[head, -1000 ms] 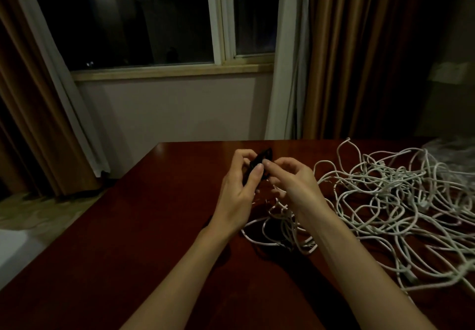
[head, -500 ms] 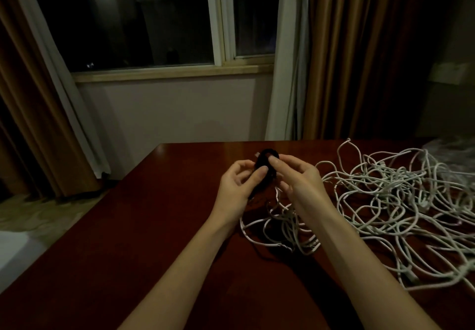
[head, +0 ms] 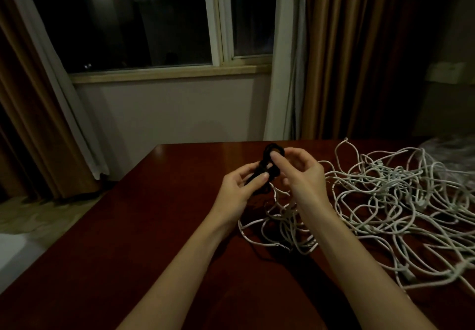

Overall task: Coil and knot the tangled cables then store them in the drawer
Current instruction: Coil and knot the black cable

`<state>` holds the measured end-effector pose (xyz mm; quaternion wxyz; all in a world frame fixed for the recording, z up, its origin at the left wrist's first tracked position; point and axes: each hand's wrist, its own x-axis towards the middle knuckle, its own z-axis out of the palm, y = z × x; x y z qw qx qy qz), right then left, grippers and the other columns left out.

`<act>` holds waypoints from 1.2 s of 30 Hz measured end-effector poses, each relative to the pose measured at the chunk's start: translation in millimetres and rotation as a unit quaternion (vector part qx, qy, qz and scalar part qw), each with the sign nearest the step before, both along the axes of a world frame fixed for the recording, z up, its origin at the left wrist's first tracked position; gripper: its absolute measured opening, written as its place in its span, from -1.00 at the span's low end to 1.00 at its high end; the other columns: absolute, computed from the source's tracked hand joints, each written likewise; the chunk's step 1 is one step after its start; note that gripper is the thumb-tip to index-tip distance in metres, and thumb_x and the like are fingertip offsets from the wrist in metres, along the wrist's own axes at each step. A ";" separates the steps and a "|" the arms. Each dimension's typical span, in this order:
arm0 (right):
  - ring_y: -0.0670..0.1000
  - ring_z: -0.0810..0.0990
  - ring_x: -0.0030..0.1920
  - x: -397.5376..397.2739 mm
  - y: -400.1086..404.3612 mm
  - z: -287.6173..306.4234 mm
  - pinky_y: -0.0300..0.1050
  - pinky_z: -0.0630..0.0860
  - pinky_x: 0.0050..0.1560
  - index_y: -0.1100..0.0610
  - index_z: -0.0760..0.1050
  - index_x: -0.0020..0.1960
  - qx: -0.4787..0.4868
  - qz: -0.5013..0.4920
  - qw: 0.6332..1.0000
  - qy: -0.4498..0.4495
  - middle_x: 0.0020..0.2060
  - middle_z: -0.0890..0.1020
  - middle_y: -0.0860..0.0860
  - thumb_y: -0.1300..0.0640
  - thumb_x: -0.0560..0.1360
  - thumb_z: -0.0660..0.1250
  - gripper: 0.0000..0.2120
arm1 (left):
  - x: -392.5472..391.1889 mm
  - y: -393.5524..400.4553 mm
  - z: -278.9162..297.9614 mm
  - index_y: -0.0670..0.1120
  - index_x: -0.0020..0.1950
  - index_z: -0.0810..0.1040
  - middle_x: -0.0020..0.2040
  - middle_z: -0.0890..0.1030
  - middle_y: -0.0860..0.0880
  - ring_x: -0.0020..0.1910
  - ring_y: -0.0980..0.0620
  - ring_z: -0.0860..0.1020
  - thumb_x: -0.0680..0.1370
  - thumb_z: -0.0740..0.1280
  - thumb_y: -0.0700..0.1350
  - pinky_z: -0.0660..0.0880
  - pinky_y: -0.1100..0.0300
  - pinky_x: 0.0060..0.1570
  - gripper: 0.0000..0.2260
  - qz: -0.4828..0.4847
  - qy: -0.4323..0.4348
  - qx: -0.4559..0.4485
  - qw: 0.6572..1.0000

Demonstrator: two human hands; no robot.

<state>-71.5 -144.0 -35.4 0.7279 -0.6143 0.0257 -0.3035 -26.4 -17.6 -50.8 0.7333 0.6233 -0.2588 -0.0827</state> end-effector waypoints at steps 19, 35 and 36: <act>-0.19 0.62 0.02 -4.7 8.6 -6.0 -0.20 0.58 0.05 0.03 0.57 0.10 -0.290 -0.099 0.949 -0.079 -0.04 0.65 -0.14 0.19 0.45 0.46 -0.76 | 9.9 21.0 12.8 -0.01 0.10 0.63 0.02 0.70 0.02 0.08 0.10 0.64 0.51 0.38 -0.30 0.57 0.24 0.03 -0.75 0.103 -0.079 -0.011 0.991; -0.18 0.62 -0.10 -0.4 40.7 -4.0 -0.30 0.56 -0.03 0.12 0.63 0.02 -0.402 -0.098 0.906 -0.094 -0.10 0.65 -0.09 0.21 0.44 0.47 -0.83 | 1.4 73.5 22.4 0.00 0.05 0.67 0.00 0.66 0.14 0.08 0.29 0.58 0.49 0.46 -0.16 0.43 0.53 -0.03 -0.84 0.219 -0.234 0.127 0.938; -0.18 0.62 -0.11 0.7 48.1 -3.4 -0.31 0.56 -0.03 0.12 0.63 0.01 -0.404 -0.086 0.907 -0.088 -0.11 0.66 -0.07 0.21 0.44 0.47 -0.85 | 1.7 83.8 22.4 0.03 0.05 0.67 0.00 0.66 0.16 0.09 0.28 0.58 0.49 0.46 -0.13 0.44 0.52 0.00 -0.84 0.223 -0.235 0.143 0.935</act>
